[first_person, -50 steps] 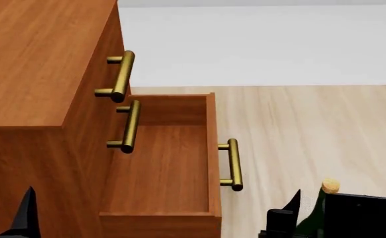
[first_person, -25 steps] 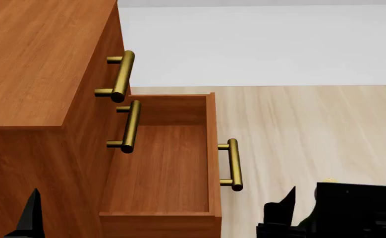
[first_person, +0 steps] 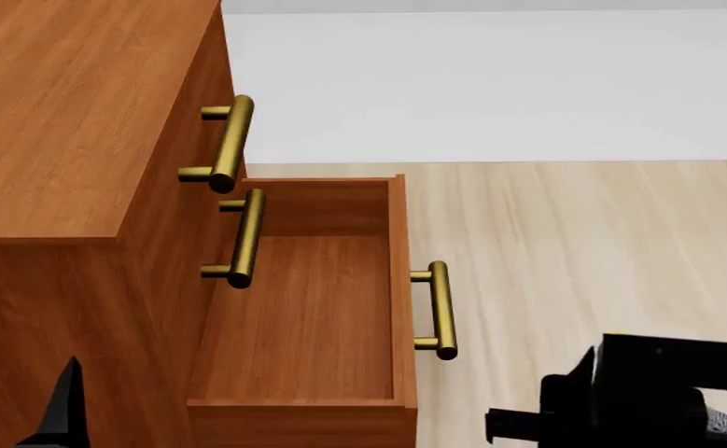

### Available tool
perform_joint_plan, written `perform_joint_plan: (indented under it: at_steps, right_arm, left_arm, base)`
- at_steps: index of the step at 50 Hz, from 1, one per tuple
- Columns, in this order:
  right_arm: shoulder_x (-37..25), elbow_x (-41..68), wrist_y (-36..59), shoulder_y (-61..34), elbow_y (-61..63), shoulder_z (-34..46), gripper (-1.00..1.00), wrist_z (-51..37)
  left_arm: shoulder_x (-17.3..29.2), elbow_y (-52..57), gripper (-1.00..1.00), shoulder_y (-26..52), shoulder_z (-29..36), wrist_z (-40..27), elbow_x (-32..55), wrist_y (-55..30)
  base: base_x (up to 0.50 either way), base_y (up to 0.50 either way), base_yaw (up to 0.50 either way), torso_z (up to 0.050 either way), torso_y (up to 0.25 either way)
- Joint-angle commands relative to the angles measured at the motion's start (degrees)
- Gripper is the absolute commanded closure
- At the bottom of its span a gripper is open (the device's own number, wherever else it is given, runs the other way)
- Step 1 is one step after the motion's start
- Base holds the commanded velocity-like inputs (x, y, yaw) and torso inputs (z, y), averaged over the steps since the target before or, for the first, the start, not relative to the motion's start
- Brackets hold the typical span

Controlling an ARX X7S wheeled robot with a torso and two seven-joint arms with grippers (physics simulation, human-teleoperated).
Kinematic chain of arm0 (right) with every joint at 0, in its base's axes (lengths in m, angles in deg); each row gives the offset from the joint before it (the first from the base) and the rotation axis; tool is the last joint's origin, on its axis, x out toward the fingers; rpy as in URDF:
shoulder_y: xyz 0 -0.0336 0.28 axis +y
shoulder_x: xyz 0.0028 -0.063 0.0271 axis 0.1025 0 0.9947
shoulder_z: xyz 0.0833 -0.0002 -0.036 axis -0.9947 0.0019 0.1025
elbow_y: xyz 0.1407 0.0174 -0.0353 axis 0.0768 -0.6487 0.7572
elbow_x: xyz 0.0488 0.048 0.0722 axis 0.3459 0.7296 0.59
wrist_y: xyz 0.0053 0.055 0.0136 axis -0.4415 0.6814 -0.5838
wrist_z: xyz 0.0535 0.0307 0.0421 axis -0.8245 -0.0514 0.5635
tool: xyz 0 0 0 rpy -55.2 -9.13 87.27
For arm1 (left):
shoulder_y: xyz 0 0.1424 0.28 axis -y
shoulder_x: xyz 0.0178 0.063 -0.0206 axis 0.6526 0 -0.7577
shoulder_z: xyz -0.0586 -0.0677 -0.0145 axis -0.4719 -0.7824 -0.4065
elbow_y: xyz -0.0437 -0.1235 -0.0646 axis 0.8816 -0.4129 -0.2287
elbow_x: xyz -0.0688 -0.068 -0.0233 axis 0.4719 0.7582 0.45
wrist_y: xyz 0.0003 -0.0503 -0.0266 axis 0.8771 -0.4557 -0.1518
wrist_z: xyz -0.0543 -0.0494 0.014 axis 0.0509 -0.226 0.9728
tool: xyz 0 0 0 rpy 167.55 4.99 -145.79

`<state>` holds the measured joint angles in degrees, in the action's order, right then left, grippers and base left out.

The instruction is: Put the wine bottle in the bottom drawer of the cabinet.

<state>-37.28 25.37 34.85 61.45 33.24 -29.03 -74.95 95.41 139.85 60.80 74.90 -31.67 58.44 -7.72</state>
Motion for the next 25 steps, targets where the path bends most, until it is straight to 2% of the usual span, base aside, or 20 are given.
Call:
perform_joint_plan:
  at_steps: [1, 9, 14, 25]
  right_arm:
    - [-0.4, 0.3, 1.6, -0.8, -0.3, 0.1, 1.00, -0.4]
    - [-2.7, 3.8, 4.8, -2.9, 4.8, -1.8, 1.00, -2.3]
    - [-3.6, 6.2, 8.6, -6.2, 8.9, -2.7, 1.00, -5.7]
    - [-4.5, 14.0, 15.1, -13.5, 13.4, -3.7, 1.00, -7.2]
  left_arm:
    - [0.1, 0.3, -1.00, 0.9, 0.6, -0.7, -0.6, -1.2]
    - [0.3, 0.2, -1.00, 0.2, 0.1, -0.9, -0.3, -0.2]
    - [0.6, 0.1, -1.00, 0.0, -0.1, -0.8, -0.2, 0.2]
    - [0.6, 0.7, -1.00, 0.6, 0.1, -1.4, 0.6, -0.3]
  base:
    - [0.00, 0.00, 0.00, 0.000, 0.000]
    - [0.00, 0.00, 0.00, 0.000, 0.000]
    - [0.00, 0.00, 0.00, 0.000, 0.000]
    - [0.00, 0.00, 0.00, 0.000, 0.001]
